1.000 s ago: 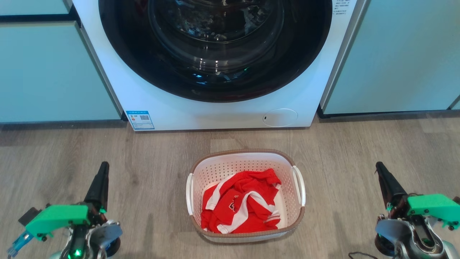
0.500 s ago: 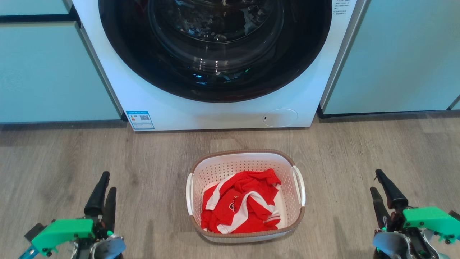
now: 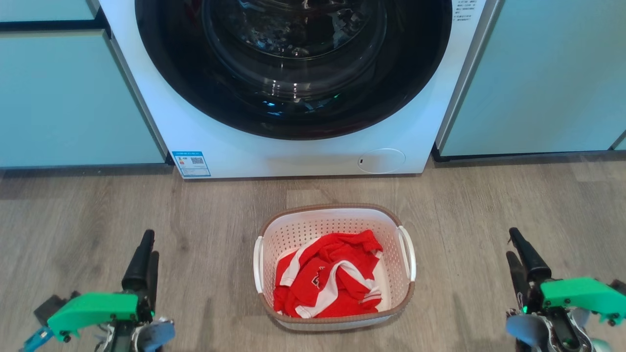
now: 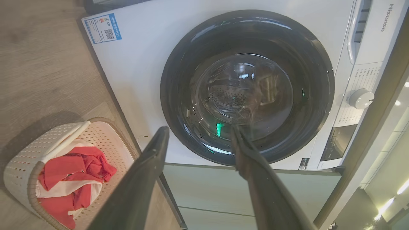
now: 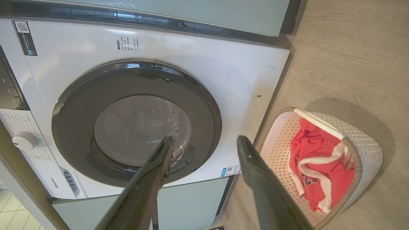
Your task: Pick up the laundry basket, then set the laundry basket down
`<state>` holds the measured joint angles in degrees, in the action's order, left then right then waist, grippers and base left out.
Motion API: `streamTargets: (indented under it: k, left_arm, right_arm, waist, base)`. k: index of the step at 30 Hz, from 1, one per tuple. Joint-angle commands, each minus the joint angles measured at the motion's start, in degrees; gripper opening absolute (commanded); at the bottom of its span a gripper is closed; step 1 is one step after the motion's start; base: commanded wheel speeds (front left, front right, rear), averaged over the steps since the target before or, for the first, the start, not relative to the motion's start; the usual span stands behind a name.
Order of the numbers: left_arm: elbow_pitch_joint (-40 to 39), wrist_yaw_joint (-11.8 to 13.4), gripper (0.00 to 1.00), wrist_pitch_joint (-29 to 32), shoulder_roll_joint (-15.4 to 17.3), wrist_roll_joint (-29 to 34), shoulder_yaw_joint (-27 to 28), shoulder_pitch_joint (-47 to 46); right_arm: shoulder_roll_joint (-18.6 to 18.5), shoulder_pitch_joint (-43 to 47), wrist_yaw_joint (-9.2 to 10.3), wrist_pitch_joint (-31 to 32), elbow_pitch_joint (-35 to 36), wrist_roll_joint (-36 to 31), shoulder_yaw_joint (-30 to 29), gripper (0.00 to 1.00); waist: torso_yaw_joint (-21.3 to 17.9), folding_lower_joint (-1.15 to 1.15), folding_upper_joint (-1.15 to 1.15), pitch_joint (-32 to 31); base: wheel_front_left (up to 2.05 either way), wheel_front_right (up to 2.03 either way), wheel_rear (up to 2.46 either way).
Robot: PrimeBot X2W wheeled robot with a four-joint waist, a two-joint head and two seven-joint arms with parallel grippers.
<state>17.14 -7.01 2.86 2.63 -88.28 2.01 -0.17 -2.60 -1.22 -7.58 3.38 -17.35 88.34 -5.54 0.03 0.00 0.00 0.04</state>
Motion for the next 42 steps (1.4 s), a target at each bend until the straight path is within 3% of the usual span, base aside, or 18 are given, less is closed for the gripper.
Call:
streamTargets:
  k: [1, 17, 25, 26, 42]
  left_arm:
    - [-2.4, 0.0, 1.00, -0.6, 1.2, 2.1, -0.2, -3.7]
    - [-6.4, 2.7, 1.00, -3.5, 2.8, 23.5, -2.6, -4.0]
    - [-7.7, 4.3, 1.00, -4.8, 3.8, 31.0, -4.1, -4.0]
    - [-8.3, 6.0, 1.00, -6.3, 4.5, 37.4, -4.8, -3.7]
    - [-8.7, 8.8, 1.00, -9.0, 6.0, 48.1, -5.9, -3.1]
  right_arm:
    - [-1.8, -3.1, 0.02, -1.0, 2.4, -2.0, 0.5, 1.00]
    - [-2.5, -3.9, 0.03, -4.0, 4.6, -23.4, 1.0, 1.00]
    - [-3.1, -4.1, 0.03, -5.3, 5.5, -32.2, 2.3, 1.00]
    - [-3.7, -4.7, 0.04, -6.8, 5.6, -39.0, 3.8, 1.00]
    - [-4.7, -5.6, 0.05, -9.5, 5.3, -50.4, 7.4, 1.00]
  waist:
    - [0.0, 0.00, 0.00, 0.0]
    - [0.0, 0.00, 0.00, 0.1]
    - [0.0, 0.00, 0.00, 0.1]
    - [0.2, 0.00, 0.00, 0.1]
    - [0.3, 0.00, 0.00, 0.1]
  base:
    - [0.00, 0.00, 0.00]
    - [0.00, 0.00, 0.00]
    - [0.00, 0.00, 0.00]
    - [0.00, 0.00, 0.00]
    - [0.00, 0.00, 0.00]
